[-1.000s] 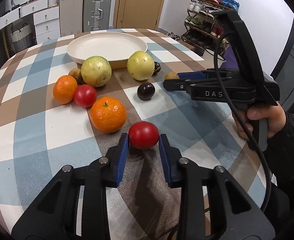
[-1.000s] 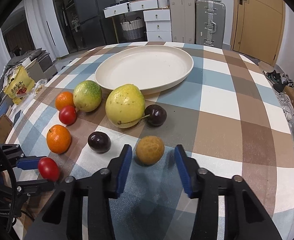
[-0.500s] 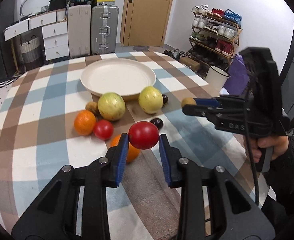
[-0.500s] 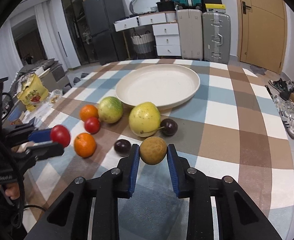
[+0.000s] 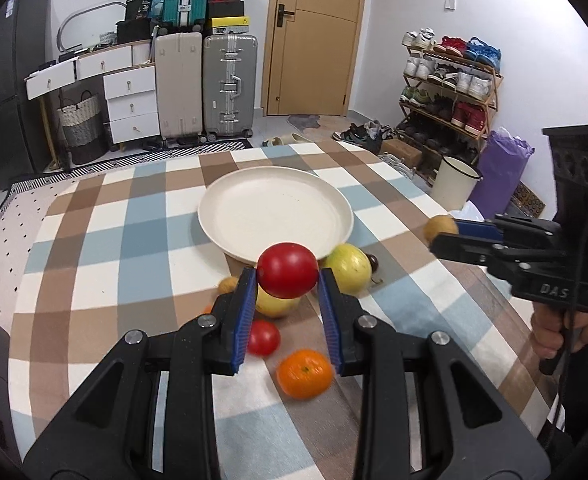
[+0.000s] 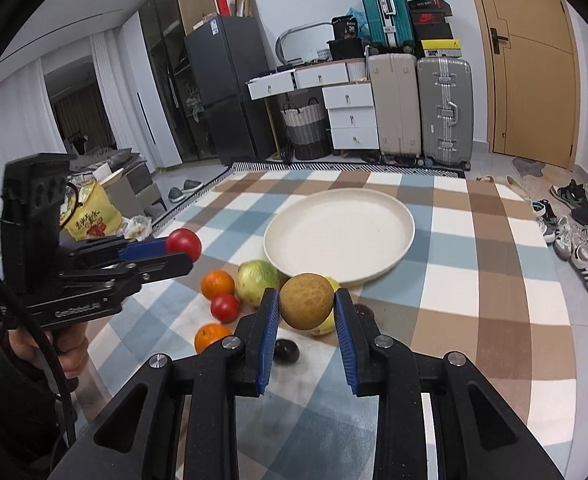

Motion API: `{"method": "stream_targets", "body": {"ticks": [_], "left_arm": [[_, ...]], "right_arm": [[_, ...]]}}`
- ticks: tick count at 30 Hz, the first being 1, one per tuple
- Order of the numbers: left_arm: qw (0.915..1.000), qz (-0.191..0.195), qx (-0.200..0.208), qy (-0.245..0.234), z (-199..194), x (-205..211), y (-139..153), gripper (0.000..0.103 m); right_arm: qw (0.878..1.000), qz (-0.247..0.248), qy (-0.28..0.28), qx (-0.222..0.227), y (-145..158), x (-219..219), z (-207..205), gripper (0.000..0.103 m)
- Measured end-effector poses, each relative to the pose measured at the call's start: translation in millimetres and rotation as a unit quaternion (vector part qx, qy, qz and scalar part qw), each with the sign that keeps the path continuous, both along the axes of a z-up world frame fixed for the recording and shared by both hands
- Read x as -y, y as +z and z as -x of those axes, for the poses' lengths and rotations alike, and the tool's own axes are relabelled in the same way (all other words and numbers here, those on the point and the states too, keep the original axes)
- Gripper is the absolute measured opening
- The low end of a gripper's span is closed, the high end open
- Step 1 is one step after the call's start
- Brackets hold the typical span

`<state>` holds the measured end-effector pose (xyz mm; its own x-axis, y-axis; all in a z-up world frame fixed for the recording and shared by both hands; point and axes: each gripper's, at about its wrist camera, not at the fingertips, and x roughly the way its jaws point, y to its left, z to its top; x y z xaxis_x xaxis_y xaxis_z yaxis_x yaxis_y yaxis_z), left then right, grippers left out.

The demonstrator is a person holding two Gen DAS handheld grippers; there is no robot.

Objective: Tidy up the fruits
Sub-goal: 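Lift the red tomato with the left tool toward the plate while the right tool lifts the brown fruit, then lower the tomato onto the plate and open the left tool while the right tool releases the brown fruit there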

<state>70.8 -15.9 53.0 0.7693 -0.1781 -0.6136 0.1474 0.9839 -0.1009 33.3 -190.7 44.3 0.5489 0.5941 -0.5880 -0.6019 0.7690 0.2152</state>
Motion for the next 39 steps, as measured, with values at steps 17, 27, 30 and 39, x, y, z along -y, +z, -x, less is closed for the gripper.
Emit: {"method": "stream_targets", "body": {"ticks": [17,27,30,39], "left_arm": [[0.9998,-0.012,0.002,0.018,-65,-11,2,0.028],[0.9995,-0.017,-0.02,0.019,-107,-10,-19,0.028],[0.9993,-0.018,-0.026,0.018,-119,-10,-26,0.028],[0.9985,-0.02,-0.045,0.026,-147,-10,-48,0.028]], "right_arm": [[1.0,-0.014,-0.014,-0.003,11,-5,-36,0.028],[0.999,-0.014,-0.028,-0.023,-5,-16,-72,0.028],[0.999,-0.011,-0.028,-0.027,-10,-21,-84,0.028],[0.999,0.0,-0.026,-0.037,-27,-35,-111,0.028]]}}
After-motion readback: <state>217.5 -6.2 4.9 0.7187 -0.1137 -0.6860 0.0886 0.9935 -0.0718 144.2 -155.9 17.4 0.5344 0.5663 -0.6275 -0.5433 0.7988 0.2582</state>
